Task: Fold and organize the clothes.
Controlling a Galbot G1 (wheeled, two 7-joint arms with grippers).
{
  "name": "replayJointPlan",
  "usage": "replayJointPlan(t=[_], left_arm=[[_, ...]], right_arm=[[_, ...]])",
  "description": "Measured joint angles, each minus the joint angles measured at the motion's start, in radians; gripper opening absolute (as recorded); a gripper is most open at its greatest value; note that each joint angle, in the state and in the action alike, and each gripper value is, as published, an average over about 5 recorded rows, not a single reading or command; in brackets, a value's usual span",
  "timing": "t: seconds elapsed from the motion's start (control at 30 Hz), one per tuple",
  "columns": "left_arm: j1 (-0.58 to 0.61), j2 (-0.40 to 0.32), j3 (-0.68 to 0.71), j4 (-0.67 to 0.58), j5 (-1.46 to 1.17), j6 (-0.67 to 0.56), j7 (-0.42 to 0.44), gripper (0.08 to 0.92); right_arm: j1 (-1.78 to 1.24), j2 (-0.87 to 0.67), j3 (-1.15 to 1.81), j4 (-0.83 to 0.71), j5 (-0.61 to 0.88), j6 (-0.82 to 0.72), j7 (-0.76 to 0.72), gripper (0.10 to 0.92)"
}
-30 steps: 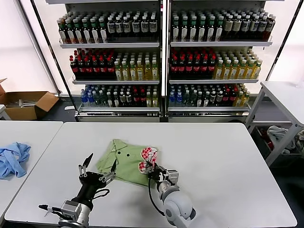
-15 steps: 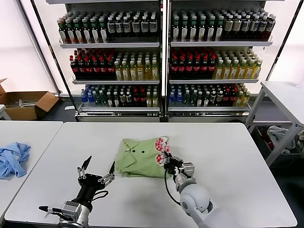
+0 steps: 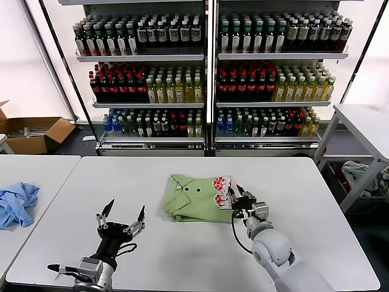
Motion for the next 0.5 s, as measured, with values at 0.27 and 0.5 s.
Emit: replayJointPlan(t=[0.27,0.5], left_arm=[[0.005,0.021,-0.021,-0.017,-0.036,0.003,-0.003,0.823],[0.004,0.061,-0.039,0.002,-0.131,-0.015,0.011,0.823]], right_arm=[[-0.147,-0.075,0.172,0.127,-0.033,0.038,0.019,0.622],[-0.437,-0.123,0.414,0.319,-0.040,0.146,0.014,0.805]])
